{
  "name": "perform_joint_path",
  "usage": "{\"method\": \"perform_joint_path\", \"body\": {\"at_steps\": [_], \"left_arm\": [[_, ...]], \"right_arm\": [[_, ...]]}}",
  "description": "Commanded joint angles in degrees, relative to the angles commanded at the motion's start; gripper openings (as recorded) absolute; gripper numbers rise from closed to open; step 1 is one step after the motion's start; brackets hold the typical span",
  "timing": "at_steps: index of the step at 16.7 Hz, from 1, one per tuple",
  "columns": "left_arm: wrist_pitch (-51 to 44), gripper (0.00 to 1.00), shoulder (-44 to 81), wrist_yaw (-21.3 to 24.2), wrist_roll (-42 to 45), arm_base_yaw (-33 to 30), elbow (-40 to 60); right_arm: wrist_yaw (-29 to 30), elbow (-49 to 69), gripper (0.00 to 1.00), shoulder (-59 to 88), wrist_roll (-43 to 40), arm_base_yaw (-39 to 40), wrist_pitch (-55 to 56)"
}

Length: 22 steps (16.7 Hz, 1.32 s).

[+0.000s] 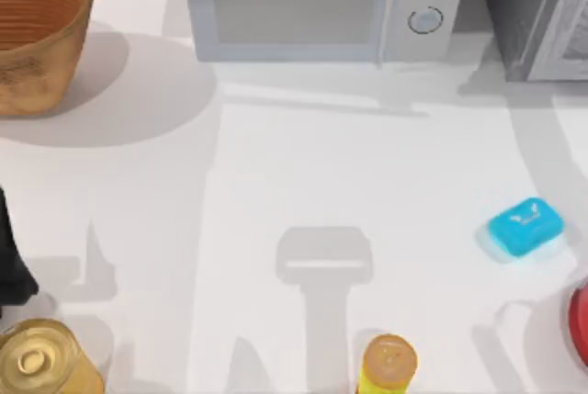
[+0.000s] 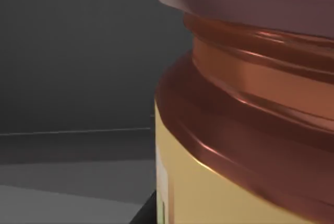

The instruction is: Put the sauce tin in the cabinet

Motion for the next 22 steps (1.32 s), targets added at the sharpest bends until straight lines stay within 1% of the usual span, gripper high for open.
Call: {"method": "perform_joint_path", "body": {"at_steps": [2, 4, 12, 17, 22], "left_arm": [[0.0, 1.00, 0.0, 0.0, 0.0, 0.0, 0.0], [0.0, 1.00, 0.0, 0.0, 0.0, 0.0, 0.0], [0.0, 1.00, 0.0, 0.0, 0.0, 0.0, 0.0], [0.0, 1.00, 0.0, 0.0, 0.0, 0.0, 0.0], [0.0, 1.00, 0.0, 0.0, 0.0, 0.0, 0.0]], "right_arm": [[0.3, 6.6, 0.00, 5.0, -1.2, 0.2, -2.0], [0.4, 10.7, 0.00, 8.2, -2.2, 0.2, -3.3], [0.2, 13.0, 0.00, 10.2, -2.5, -0.2, -3.4], [-1.2, 22.4, 0.00, 20.3, -2.5, -1.7, -2.1], [-2.5, 29.4, 0.00, 30.0, -2.4, -3.3, -1.4]]}}
